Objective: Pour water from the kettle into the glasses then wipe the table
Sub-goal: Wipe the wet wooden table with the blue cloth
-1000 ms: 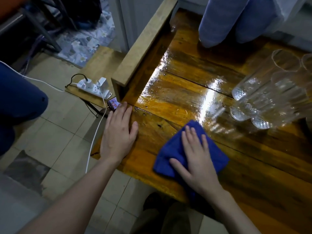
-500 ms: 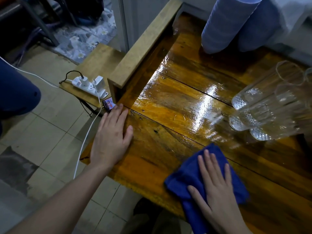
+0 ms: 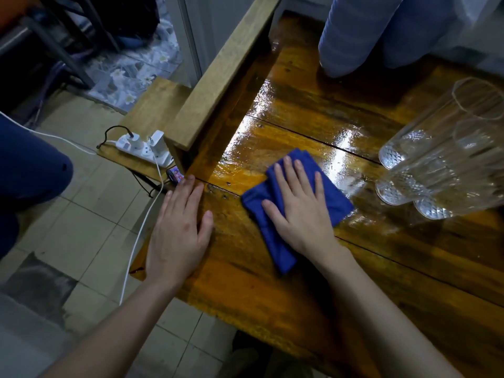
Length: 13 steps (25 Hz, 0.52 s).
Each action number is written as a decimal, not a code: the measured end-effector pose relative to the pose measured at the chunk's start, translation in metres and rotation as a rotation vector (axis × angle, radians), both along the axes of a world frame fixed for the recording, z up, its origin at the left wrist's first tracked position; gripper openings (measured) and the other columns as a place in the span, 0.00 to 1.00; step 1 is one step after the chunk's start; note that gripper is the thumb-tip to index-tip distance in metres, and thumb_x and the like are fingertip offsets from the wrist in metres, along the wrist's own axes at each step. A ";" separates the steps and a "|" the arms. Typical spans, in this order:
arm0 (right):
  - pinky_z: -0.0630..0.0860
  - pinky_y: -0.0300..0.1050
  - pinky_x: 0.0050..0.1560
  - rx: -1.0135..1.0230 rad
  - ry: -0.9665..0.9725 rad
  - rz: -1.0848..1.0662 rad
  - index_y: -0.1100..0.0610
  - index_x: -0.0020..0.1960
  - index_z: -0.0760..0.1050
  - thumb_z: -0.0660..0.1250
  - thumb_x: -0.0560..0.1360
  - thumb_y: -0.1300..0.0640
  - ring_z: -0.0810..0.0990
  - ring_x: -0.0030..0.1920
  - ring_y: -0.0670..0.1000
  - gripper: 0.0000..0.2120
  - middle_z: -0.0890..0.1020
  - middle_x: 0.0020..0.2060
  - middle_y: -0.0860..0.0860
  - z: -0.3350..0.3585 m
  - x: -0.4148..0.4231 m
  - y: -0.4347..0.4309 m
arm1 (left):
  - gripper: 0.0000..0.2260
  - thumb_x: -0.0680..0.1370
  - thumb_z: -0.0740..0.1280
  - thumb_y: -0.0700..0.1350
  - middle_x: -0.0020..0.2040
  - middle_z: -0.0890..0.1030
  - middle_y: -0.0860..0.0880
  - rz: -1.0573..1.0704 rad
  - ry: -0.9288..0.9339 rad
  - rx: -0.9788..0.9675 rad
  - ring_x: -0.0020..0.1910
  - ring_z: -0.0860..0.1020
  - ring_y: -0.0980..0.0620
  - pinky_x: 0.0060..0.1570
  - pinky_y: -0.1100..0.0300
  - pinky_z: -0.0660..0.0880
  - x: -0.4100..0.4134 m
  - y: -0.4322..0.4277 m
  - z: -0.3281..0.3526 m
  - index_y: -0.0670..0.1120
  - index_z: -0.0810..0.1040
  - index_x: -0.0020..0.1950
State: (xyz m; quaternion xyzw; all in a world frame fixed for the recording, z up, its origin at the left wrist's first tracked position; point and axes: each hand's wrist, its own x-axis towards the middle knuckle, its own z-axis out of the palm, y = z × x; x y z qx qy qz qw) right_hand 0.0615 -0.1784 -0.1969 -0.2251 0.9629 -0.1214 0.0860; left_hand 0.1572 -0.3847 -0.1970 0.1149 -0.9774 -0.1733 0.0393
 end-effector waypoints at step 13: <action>0.44 0.58 0.75 0.011 -0.078 0.023 0.47 0.80 0.46 0.47 0.80 0.35 0.44 0.79 0.47 0.32 0.46 0.80 0.45 0.009 0.084 0.093 | 0.24 0.80 0.54 0.53 0.76 0.63 0.47 0.009 -0.015 0.013 0.75 0.59 0.52 0.74 0.51 0.55 0.000 0.004 0.006 0.46 0.64 0.75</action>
